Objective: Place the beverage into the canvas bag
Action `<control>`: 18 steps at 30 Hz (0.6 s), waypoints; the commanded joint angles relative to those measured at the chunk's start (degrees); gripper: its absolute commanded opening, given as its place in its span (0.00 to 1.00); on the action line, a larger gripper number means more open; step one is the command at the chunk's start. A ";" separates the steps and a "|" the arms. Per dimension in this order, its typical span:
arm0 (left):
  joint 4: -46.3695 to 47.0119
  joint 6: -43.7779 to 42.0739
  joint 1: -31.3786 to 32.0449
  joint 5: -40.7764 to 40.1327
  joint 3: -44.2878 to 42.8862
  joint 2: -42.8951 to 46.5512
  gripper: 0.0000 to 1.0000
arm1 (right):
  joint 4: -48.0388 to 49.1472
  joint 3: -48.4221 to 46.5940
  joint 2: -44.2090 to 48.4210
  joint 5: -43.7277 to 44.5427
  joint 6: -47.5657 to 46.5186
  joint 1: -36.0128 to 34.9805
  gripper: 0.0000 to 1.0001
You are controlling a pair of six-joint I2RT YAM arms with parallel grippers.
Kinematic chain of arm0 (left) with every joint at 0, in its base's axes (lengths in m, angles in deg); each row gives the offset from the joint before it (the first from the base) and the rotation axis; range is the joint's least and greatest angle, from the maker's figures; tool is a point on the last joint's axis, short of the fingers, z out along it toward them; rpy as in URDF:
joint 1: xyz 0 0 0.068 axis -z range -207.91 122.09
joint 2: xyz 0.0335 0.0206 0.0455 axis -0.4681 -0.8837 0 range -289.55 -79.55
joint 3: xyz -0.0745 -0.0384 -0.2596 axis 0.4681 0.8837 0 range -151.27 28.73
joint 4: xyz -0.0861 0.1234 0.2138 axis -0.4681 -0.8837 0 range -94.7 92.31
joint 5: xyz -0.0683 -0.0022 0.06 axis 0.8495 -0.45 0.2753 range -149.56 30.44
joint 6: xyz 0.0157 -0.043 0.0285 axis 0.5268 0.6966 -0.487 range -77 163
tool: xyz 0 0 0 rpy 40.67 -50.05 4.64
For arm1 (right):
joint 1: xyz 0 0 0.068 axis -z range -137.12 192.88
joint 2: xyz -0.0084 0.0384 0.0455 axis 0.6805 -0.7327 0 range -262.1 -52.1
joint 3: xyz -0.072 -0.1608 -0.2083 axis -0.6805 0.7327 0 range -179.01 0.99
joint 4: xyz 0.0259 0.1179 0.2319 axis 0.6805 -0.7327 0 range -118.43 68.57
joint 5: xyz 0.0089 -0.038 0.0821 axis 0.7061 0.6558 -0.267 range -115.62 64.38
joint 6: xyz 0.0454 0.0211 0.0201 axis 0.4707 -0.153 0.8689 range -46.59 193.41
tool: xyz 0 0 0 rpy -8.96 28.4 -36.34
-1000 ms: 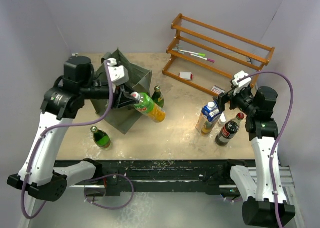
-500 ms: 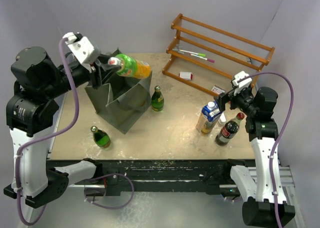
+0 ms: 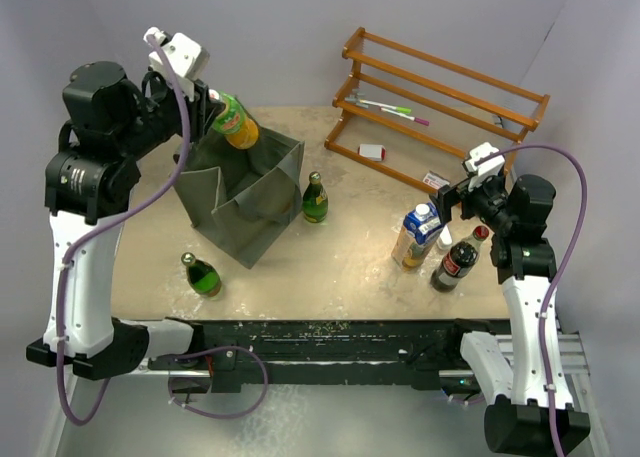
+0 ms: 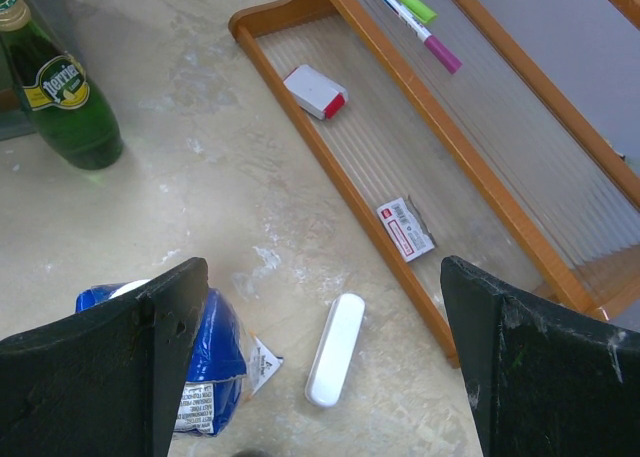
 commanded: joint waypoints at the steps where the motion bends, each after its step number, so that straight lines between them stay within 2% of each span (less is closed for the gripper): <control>1: 7.58 -2.11 -0.29 -4.95 0.68 -0.50 0.00 | 2.42 -0.04 0.98 -0.03 -0.65 0.36 1.00; 7: 12.08 -4.61 -0.29 -7.12 9.96 -1.75 0.00 | 2.24 -0.04 1.20 -0.52 -0.60 0.33 1.00; 11: 15.17 -3.82 -0.29 -5.70 14.92 -3.11 0.00 | 2.31 0.05 1.69 -0.94 -0.57 0.36 1.00; 18: 18.76 -3.05 -0.84 -5.71 18.95 -8.46 0.00 | 2.16 -0.01 1.94 -1.57 -0.43 0.36 1.00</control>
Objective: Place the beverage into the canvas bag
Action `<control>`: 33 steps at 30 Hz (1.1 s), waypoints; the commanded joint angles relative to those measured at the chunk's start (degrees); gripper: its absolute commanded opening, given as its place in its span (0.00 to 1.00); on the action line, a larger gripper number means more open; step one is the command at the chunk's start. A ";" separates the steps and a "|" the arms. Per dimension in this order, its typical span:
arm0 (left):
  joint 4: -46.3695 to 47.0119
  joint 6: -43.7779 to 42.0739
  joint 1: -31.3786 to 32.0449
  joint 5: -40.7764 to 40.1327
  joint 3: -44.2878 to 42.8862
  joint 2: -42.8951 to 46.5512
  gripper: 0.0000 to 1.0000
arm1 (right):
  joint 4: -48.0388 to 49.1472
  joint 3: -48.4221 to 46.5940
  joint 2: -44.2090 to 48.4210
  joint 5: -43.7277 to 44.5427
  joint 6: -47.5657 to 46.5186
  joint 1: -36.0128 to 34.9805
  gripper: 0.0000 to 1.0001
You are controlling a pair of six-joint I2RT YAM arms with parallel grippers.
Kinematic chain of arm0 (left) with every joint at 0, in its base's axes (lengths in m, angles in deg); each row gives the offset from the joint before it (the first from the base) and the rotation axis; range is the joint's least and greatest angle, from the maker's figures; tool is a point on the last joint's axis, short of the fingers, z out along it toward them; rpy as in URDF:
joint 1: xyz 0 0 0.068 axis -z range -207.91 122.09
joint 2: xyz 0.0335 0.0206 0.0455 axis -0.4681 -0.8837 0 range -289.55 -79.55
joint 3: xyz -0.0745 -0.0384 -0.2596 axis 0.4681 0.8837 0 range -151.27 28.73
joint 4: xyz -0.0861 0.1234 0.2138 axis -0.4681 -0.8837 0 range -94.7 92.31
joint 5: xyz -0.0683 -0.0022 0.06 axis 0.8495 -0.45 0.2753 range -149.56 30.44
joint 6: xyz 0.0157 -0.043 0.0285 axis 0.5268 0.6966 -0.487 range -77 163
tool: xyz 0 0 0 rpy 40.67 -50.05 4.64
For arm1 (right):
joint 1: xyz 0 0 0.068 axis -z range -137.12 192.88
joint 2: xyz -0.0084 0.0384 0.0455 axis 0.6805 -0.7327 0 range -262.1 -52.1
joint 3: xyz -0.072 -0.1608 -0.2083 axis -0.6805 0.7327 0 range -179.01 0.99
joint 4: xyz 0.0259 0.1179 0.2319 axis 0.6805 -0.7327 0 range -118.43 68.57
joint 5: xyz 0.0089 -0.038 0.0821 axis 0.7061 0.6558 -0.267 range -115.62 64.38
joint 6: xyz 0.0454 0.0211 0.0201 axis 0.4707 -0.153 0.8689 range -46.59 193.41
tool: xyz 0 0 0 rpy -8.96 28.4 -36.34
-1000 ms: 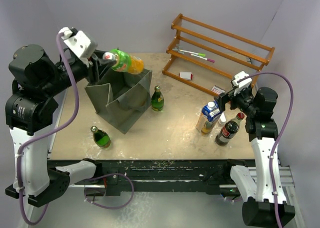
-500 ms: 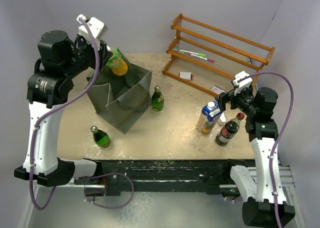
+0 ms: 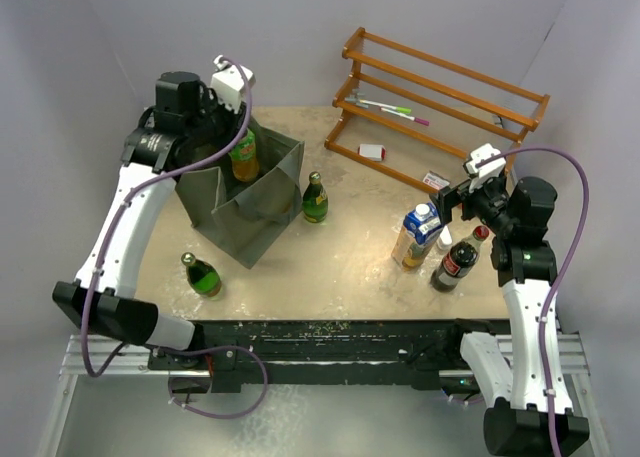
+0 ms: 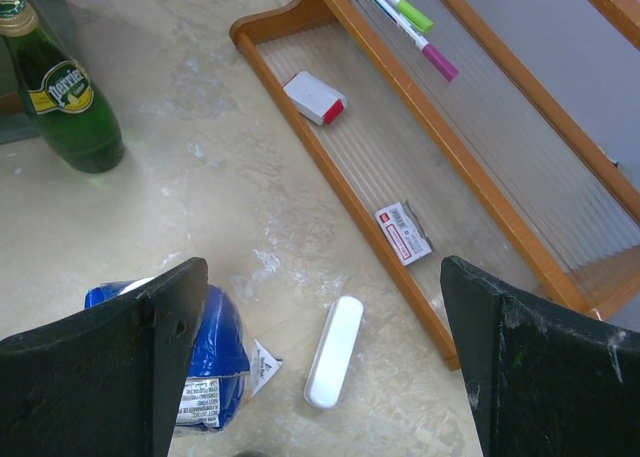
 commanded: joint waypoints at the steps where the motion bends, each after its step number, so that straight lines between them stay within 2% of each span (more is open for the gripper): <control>1: 11.12 0.21 -1.00 -0.06 0.54 -1.82 0.00 | 2.16 -0.07 0.92 -1.44 -0.41 0.36 1.00; 9: 16.80 1.68 -1.62 -1.33 5.55 -4.65 0.00 | 2.20 0.03 1.31 -1.44 -0.39 0.36 1.00; 18: 25.33 -1.18 -1.68 -1.13 14.24 -4.57 0.00 | 2.26 0.12 1.37 -1.18 -0.40 0.36 1.00; 21: 26.78 -1.38 -1.76 -1.46 15.73 -5.21 0.12 | 2.29 0.21 1.30 -1.18 -0.40 0.36 1.00; 33: 27.14 0.40 -2.04 -4.08 18.24 -7.83 0.37 | 2.43 0.38 1.61 -0.92 -0.50 0.36 1.00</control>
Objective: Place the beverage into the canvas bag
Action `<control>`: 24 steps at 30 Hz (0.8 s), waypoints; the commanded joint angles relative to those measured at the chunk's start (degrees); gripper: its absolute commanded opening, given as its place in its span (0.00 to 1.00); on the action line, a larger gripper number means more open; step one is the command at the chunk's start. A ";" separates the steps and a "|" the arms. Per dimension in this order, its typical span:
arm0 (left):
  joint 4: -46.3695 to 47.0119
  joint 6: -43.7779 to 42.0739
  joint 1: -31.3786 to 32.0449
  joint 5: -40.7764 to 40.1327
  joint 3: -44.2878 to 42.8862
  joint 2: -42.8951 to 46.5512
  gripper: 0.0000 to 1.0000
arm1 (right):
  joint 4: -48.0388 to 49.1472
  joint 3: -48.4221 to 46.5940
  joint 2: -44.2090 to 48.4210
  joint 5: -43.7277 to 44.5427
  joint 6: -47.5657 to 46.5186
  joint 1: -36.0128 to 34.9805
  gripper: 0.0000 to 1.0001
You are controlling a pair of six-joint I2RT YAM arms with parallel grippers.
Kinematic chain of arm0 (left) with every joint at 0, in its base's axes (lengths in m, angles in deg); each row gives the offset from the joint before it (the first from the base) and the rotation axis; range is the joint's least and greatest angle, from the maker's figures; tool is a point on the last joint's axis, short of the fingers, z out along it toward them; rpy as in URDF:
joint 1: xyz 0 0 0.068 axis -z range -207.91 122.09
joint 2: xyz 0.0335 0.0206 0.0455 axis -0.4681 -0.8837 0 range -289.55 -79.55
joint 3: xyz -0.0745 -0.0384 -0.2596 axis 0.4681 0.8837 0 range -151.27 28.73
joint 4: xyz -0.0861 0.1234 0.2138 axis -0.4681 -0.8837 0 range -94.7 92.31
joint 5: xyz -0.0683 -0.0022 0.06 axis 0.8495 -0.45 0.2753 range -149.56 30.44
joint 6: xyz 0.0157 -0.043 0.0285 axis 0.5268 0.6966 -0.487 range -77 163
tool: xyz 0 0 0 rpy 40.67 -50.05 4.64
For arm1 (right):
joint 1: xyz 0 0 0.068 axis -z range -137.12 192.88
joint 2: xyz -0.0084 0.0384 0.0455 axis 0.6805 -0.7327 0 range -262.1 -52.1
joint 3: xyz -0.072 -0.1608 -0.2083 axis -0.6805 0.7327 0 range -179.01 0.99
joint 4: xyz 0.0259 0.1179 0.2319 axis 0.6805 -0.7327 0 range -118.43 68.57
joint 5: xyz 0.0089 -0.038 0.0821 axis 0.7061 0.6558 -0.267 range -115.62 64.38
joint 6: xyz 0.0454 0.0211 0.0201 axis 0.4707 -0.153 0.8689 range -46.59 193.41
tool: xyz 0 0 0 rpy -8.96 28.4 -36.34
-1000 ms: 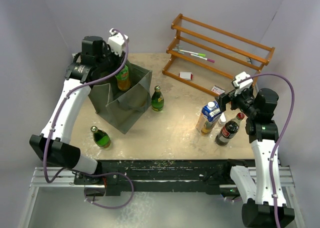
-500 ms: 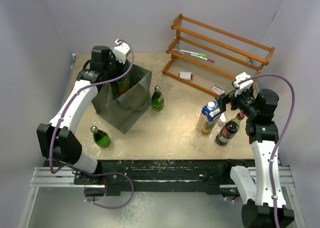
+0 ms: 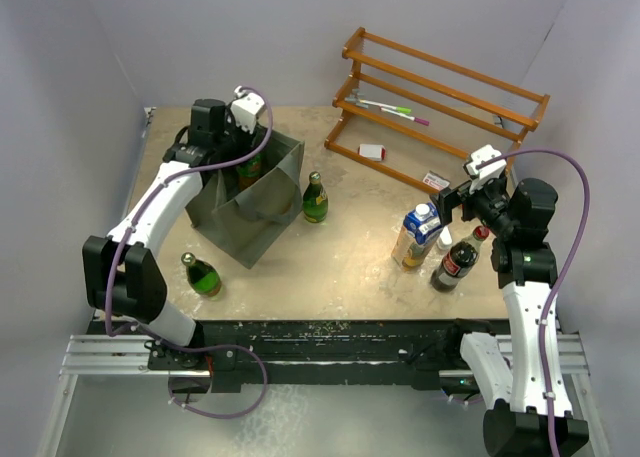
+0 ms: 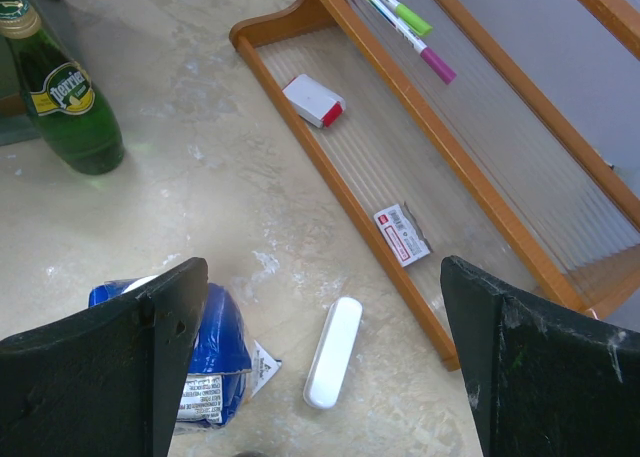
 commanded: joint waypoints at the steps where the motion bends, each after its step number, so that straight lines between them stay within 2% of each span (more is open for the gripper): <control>1: 6.64 0.29 -0.56 -2.16 -0.40 0.58 0.40 | 2.44 0.19 0.89 -0.87 -0.48 0.36 1.00; 9: 4.20 1.12 -0.61 -1.76 -2.26 0.36 0.73 | 2.44 0.19 0.88 -0.98 -0.49 0.36 1.00; 11: 3.67 1.39 -0.56 -1.70 -2.82 1.22 0.83 | 2.44 0.19 0.89 -1.05 -0.48 0.36 1.00; 15: 3.20 2.05 -0.56 -1.32 -3.70 4.34 0.98 | 2.44 0.19 0.80 -1.15 -0.50 0.36 1.00; 24: 0.89 4.00 -0.56 4.43 -7.18 13.91 0.99 | 2.44 0.19 0.75 -1.15 -0.41 0.36 1.00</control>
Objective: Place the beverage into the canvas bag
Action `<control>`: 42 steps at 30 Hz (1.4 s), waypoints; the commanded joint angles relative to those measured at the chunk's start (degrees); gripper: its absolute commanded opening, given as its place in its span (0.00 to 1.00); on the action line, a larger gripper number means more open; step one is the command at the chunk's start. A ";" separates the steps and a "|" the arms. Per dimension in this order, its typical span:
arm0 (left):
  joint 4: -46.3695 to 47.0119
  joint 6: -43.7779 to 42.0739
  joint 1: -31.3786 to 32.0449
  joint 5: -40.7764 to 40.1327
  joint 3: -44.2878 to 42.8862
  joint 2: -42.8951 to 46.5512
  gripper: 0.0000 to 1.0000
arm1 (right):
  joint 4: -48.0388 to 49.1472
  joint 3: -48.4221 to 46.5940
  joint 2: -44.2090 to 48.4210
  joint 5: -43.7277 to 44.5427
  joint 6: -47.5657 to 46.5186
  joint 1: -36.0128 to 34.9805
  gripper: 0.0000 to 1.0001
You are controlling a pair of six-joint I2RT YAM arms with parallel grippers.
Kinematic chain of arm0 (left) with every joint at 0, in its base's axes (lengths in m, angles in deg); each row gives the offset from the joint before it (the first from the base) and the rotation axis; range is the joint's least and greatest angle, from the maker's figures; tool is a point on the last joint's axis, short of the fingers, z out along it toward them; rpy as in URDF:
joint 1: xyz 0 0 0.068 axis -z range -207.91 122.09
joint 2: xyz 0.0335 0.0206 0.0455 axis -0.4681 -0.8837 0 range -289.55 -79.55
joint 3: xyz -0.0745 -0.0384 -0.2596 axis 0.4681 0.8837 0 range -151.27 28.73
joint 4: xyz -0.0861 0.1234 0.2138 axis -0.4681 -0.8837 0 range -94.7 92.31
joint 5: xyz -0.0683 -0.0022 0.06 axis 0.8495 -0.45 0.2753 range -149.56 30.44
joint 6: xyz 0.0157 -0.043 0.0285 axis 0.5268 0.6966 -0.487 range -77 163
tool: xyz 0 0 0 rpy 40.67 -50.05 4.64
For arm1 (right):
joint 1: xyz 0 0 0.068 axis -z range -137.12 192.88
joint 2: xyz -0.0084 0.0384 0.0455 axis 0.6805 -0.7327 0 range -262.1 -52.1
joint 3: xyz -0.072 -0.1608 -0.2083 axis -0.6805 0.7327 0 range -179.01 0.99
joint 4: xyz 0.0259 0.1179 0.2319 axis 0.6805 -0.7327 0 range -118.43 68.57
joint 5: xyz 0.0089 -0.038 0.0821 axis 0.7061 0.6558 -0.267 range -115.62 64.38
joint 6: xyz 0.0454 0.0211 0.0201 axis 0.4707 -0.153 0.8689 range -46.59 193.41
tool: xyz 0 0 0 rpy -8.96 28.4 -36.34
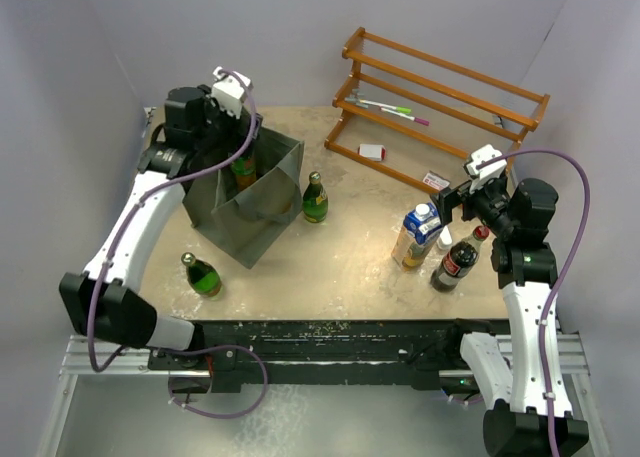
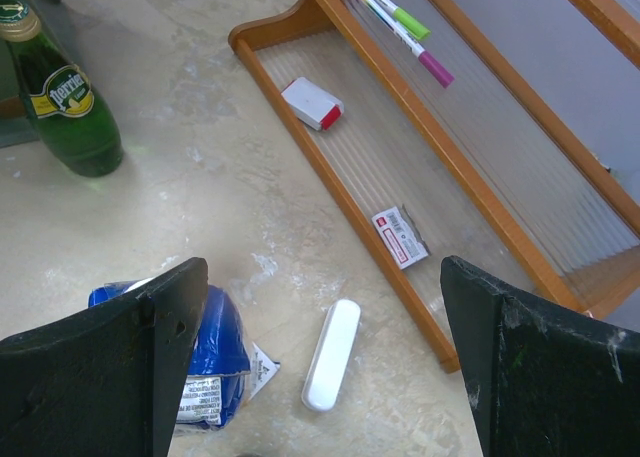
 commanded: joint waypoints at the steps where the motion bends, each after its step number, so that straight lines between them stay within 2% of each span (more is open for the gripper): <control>1: 1.37 2.32 -0.43 6.27 -4.32 7.85 0.99 | 2.09 0.19 0.72 -1.18 -0.39 0.36 1.00; 3: 1.40 2.24 -0.43 9.16 -4.38 10.58 0.99 | 2.06 0.16 0.71 -1.26 -0.39 0.36 1.00; 8: -1.26 0.87 0.78 26.07 -6.02 15.23 0.99 | 1.88 -0.15 0.67 -1.38 -0.13 0.36 1.00; 11: -8.82 -4.47 6.95 29.64 -10.01 14.11 0.99 | 1.32 -0.59 1.10 -2.91 0.36 0.40 1.00; 14: -13.09 -8.80 10.47 30.82 -10.62 12.02 0.99 | 1.46 -0.11 1.36 -3.08 0.35 0.42 1.00; 19: -14.74 -12.99 16.28 24.52 -11.05 6.19 1.00 | 1.69 0.09 0.83 -1.59 -0.14 0.42 1.00; 29: -18.94 -17.59 27.29 10.38 -18.42 -5.88 0.95 | 2.09 0.45 0.55 -0.33 -0.22 0.58 1.00; 42: -26.04 -15.16 29.11 -0.60 -31.88 -23.47 0.92 | 2.02 0.62 0.74 -0.87 -0.23 0.80 1.00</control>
